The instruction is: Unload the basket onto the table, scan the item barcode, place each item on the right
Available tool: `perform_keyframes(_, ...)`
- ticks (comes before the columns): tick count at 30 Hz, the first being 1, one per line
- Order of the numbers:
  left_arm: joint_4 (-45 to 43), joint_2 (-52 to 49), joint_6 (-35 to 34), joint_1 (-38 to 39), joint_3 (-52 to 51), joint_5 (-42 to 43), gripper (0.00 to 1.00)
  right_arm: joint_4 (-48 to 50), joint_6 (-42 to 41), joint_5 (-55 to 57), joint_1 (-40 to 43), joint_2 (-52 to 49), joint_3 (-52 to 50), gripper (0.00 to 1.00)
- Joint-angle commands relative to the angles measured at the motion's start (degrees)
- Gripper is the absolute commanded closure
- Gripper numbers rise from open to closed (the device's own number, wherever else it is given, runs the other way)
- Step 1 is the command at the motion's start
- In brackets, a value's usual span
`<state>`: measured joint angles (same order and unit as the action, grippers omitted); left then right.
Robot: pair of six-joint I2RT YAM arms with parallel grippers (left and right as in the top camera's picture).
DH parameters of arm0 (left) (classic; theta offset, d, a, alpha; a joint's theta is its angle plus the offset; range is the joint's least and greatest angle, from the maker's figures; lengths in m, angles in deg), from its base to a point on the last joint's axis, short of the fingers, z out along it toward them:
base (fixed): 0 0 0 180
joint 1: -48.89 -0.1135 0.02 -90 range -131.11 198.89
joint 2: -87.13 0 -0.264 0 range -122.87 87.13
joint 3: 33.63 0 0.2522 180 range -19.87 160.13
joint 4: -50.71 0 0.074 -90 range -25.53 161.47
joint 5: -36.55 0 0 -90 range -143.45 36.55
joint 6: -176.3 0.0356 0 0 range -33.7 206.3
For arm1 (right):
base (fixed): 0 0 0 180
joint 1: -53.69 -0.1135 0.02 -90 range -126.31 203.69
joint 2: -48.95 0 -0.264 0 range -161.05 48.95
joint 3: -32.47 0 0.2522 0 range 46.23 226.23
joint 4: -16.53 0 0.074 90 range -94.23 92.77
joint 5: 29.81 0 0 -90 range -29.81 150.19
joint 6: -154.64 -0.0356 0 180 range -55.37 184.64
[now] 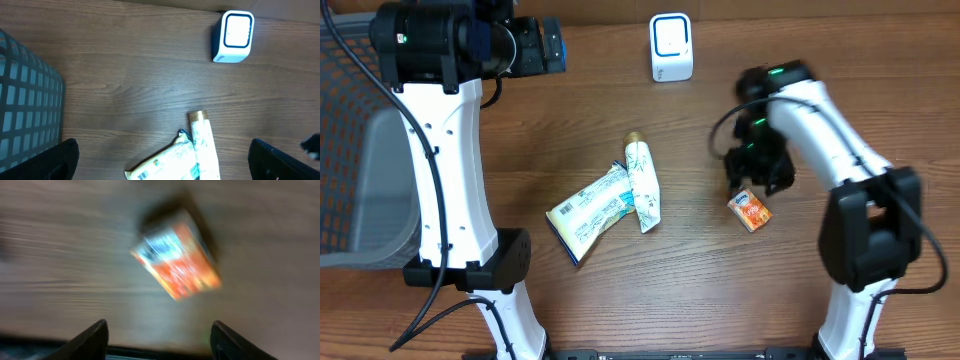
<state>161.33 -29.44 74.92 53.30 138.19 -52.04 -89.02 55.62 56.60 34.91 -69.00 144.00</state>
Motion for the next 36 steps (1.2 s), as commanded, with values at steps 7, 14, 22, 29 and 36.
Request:
perform_keyframes(7,-0.1,1.2,1.1,0.1,0.4,-0.3,0.0,0.2,-18.5,20.1,-16.4,0.7,-2.3,0.31)
perform_keyframes(14,-0.1,1.2,1.1,0.1,0.4,-0.3,0.0,7.3,-21.2,20.6,-17.3,0.7,-10.6,0.38)
perform_keyframes(22,-0.1,1.2,1.1,0.1,0.4,-0.3,0.0,13.2,-20.8,24.2,-17.2,0.7,-18.1,0.47)
perform_keyframes(29,-0.1,1.2,1.1,0.1,0.4,-0.3,0.01,20.9,-18.6,24.1,-16.3,0.7,-19.5,0.55)
perform_keyframes(36,-0.1,1.2,1.1,0.1,0.4,-0.3,0.0,23.4,-18.6,22.8,-13.2,0.7,-21.3,0.84)
